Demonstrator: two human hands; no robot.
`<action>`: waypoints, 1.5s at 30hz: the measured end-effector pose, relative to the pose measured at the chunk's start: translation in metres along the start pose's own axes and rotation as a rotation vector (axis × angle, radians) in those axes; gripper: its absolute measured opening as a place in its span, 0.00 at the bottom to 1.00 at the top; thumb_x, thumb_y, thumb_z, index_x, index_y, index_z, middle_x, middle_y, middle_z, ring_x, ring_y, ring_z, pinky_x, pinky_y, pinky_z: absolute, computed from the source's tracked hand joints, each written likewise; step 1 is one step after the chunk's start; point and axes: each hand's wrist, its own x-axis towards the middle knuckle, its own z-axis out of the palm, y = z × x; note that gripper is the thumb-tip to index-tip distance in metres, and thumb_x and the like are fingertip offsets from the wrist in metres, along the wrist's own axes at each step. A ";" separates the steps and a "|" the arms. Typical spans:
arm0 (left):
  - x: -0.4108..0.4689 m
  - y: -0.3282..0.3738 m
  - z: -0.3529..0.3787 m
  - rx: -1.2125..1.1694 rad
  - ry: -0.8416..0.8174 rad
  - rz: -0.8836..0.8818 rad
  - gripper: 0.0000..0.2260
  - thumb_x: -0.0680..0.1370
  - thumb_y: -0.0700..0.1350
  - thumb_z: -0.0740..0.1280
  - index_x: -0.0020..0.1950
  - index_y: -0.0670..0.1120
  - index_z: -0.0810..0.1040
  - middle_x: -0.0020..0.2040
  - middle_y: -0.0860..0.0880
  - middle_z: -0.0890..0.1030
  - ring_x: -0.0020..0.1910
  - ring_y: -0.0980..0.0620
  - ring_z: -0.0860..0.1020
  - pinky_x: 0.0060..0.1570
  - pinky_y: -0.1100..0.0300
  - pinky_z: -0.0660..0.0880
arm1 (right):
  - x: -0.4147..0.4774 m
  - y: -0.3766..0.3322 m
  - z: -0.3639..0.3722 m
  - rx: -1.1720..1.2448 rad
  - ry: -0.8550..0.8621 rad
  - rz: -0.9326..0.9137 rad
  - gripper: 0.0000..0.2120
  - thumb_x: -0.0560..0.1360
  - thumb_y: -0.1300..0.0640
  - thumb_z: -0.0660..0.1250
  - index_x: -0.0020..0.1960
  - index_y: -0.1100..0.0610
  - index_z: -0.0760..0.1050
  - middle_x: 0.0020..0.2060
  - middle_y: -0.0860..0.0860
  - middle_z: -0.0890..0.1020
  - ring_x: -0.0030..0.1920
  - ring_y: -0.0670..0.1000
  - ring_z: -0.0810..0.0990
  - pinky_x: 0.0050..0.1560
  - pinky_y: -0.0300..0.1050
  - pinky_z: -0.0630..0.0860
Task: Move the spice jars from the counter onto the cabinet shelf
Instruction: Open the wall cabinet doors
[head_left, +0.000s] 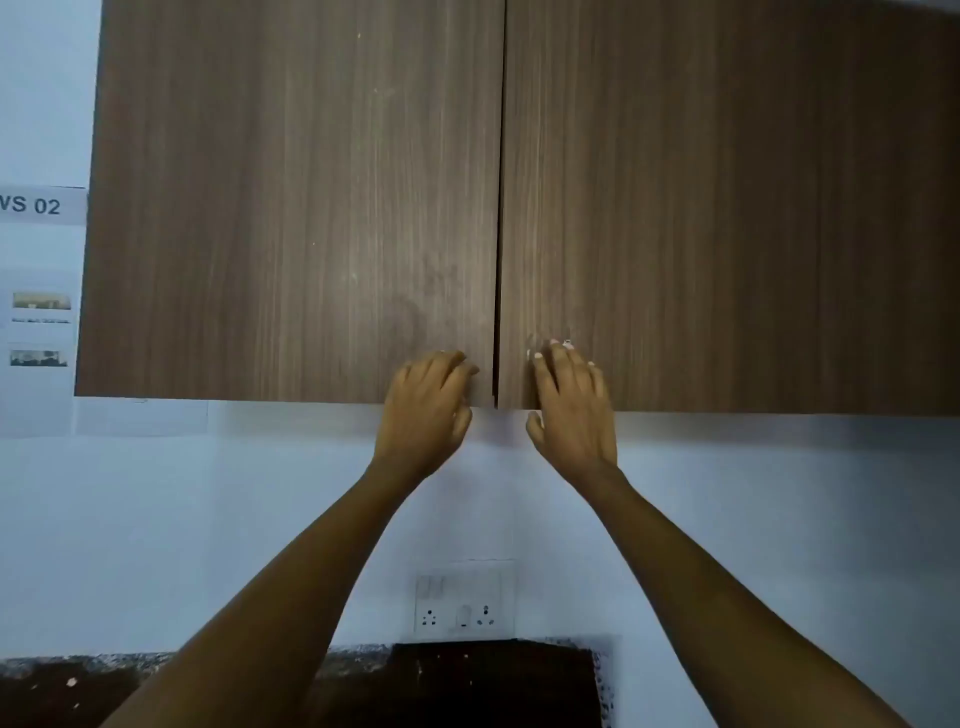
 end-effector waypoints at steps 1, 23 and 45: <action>0.002 0.002 0.002 -0.012 -0.010 0.010 0.16 0.72 0.44 0.60 0.58 0.43 0.77 0.57 0.44 0.78 0.57 0.44 0.77 0.55 0.50 0.72 | 0.003 -0.004 0.003 -0.028 -0.011 0.003 0.36 0.64 0.56 0.74 0.68 0.61 0.67 0.68 0.60 0.70 0.68 0.61 0.68 0.68 0.56 0.62; 0.014 0.024 0.029 -0.301 -0.061 0.042 0.27 0.77 0.53 0.54 0.72 0.41 0.65 0.71 0.42 0.68 0.71 0.43 0.66 0.69 0.46 0.57 | 0.001 0.001 -0.004 -0.138 0.048 -0.069 0.44 0.61 0.55 0.79 0.69 0.66 0.60 0.68 0.62 0.69 0.69 0.61 0.67 0.57 0.55 0.74; 0.004 0.166 -0.061 -0.828 0.223 -0.165 0.23 0.78 0.46 0.55 0.73 0.45 0.63 0.72 0.44 0.68 0.66 0.46 0.72 0.60 0.62 0.66 | -0.053 0.025 -0.123 0.018 0.189 0.139 0.32 0.71 0.60 0.72 0.70 0.66 0.63 0.69 0.60 0.69 0.67 0.56 0.71 0.37 0.41 0.81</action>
